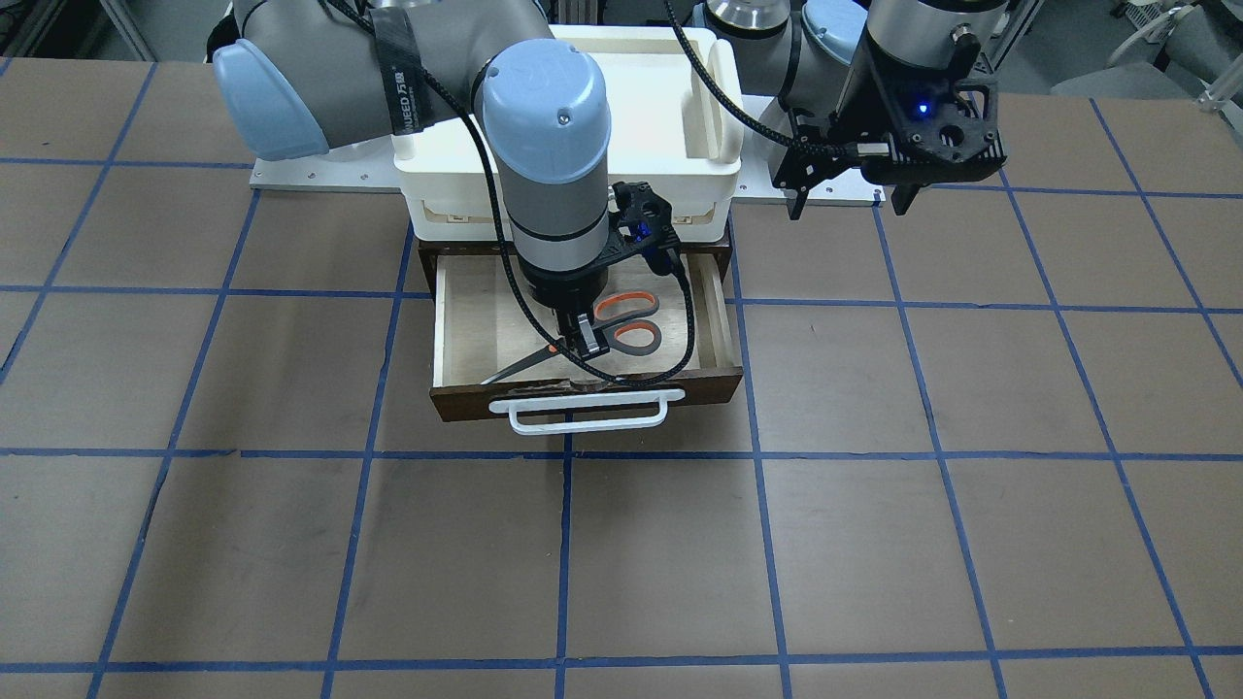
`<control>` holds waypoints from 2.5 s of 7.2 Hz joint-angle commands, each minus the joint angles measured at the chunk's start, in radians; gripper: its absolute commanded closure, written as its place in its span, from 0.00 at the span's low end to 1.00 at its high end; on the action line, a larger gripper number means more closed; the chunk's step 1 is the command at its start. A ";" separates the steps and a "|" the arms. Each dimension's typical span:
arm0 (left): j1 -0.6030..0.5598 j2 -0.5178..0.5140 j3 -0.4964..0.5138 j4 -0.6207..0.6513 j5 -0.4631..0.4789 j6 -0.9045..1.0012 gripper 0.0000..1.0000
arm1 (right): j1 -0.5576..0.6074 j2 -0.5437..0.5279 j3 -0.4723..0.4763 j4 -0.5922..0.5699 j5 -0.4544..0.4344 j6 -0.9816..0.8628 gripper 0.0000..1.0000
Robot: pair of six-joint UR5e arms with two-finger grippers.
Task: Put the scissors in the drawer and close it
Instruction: 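Carry the grey-and-orange scissors with the right gripper over the open drawer, then lower the scissors into the drawer and open the right gripper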
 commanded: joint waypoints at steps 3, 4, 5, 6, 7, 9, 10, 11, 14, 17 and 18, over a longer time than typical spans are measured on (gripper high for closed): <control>0.000 -0.001 -0.001 0.000 0.000 0.000 0.00 | 0.013 -0.001 0.002 0.066 0.004 0.146 1.00; 0.000 0.001 -0.001 0.000 0.000 0.000 0.00 | 0.016 0.000 0.002 0.069 0.004 0.168 1.00; 0.000 -0.001 -0.001 0.000 0.000 0.000 0.00 | 0.018 0.003 0.002 0.077 0.006 0.210 1.00; 0.000 -0.001 -0.001 0.000 0.000 0.000 0.00 | 0.021 0.005 0.003 0.088 0.007 0.248 1.00; 0.000 0.001 -0.001 0.000 0.000 0.000 0.00 | 0.022 0.003 0.003 0.088 0.007 0.248 1.00; 0.000 -0.001 0.001 0.000 0.000 0.000 0.00 | 0.027 0.012 0.006 0.086 0.006 0.248 0.88; 0.000 -0.001 -0.001 0.000 0.000 0.000 0.00 | 0.028 0.008 0.006 0.083 0.007 0.251 0.70; 0.000 0.001 -0.001 -0.002 -0.001 0.000 0.00 | 0.028 0.008 0.006 0.075 0.010 0.251 0.35; 0.000 0.001 -0.001 -0.002 -0.003 0.000 0.00 | 0.027 0.006 0.006 0.071 0.010 0.318 0.00; -0.002 -0.033 0.005 0.021 -0.023 -0.023 0.00 | 0.002 -0.068 -0.007 0.063 0.001 0.821 0.00; -0.008 -0.063 0.004 0.126 -0.032 -0.099 0.00 | -0.024 -0.101 -0.009 0.063 -0.006 1.010 0.00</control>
